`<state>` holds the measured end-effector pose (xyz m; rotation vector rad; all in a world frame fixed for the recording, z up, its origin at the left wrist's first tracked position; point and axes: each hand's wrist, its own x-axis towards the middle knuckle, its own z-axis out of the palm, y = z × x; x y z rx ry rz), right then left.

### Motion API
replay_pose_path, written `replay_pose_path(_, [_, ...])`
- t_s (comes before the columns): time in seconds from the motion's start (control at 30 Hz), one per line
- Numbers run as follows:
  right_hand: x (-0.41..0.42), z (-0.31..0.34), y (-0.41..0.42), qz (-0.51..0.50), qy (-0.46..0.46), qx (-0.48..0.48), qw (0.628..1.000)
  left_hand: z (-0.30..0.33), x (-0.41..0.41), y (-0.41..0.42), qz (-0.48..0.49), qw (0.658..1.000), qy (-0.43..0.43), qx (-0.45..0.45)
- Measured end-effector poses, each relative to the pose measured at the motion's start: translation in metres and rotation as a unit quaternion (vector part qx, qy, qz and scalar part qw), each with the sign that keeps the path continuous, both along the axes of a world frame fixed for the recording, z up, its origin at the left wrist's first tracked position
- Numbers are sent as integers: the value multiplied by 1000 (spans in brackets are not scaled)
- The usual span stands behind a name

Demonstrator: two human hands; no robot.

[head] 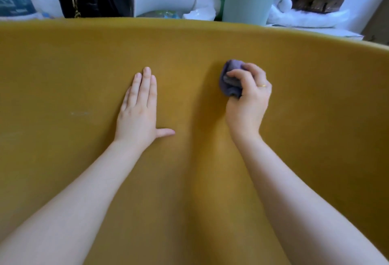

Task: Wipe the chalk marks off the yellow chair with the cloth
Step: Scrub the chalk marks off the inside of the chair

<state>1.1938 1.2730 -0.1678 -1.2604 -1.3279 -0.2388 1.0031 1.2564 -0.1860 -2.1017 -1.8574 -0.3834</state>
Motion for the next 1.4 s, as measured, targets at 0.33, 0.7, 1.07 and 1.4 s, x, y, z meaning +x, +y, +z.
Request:
replay_pose_path(0.33, [-46, 11, 34, -12, -29, -6, 999, -7, -4, 5, -35, 999, -6, 20])
replay_pose_path(0.7, [-115, -86, -39, 252, -306, -89, 914, -11, -72, -62, 20, 996, 90, -5])
replay_pose_path(1.07, [-119, -114, -86, 309, -384, -141, 859, -72, -94, -131, 61, 970, 134, -193])
replay_pose_path(1.4, [-125, -66, -9, 136, -214, -51, 966, -74, -96, -131, 95, 974, 97, -184])
